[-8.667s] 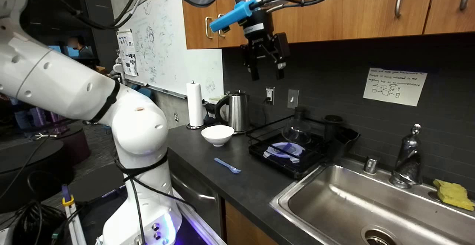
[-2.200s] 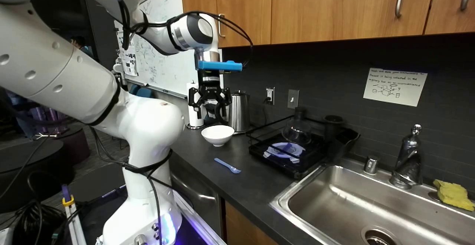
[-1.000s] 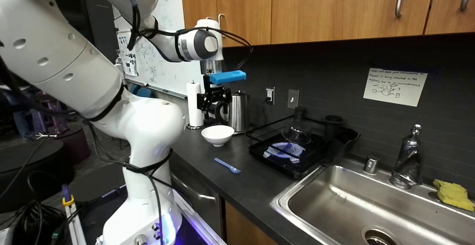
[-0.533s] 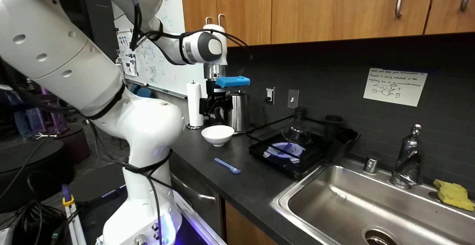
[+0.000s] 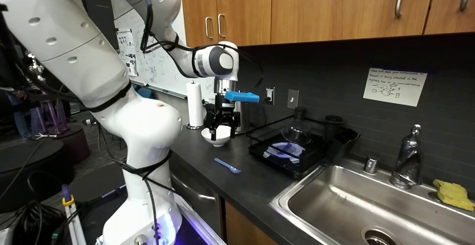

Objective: Put the fork in the bowl

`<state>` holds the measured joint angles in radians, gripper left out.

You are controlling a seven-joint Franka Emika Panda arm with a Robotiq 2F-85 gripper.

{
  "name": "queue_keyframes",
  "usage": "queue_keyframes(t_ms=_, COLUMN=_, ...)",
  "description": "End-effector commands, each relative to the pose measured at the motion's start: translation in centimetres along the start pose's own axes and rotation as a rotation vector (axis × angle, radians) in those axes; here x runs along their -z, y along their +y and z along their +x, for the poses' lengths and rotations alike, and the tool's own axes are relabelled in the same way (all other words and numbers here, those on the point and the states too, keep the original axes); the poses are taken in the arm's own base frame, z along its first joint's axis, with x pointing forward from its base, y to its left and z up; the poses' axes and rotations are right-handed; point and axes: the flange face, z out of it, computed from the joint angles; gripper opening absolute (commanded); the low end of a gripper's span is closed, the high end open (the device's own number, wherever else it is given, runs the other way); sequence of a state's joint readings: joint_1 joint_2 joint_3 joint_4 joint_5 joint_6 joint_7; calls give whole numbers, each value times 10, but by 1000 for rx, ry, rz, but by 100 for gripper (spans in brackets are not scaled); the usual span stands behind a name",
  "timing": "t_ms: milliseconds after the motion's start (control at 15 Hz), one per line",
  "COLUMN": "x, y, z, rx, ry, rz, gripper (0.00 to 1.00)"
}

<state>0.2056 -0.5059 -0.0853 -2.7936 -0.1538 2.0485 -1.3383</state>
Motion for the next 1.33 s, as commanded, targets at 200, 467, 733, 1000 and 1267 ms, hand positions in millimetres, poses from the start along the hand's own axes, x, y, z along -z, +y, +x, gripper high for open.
queue_keyframes(t_ms=200, x=-48, y=13, z=49, rx=-95, ry=-3, rz=73, gripper=100)
queue_keyframes(t_ms=467, x=-50, y=12, z=76, rx=-163, ry=11, rz=56, gripper=100)
queue_keyframes(t_ms=733, x=-34, y=13, z=84, rx=-216, ry=38, rz=-6, gripper=100)
queue_keyframes(t_ms=1000, x=-22, y=6, z=68, rx=-225, ry=24, rz=-48, gripper=100)
queue_keyframes(t_ms=1267, x=-18, y=18, z=55, rx=-234, ry=31, rz=-18, gripper=100)
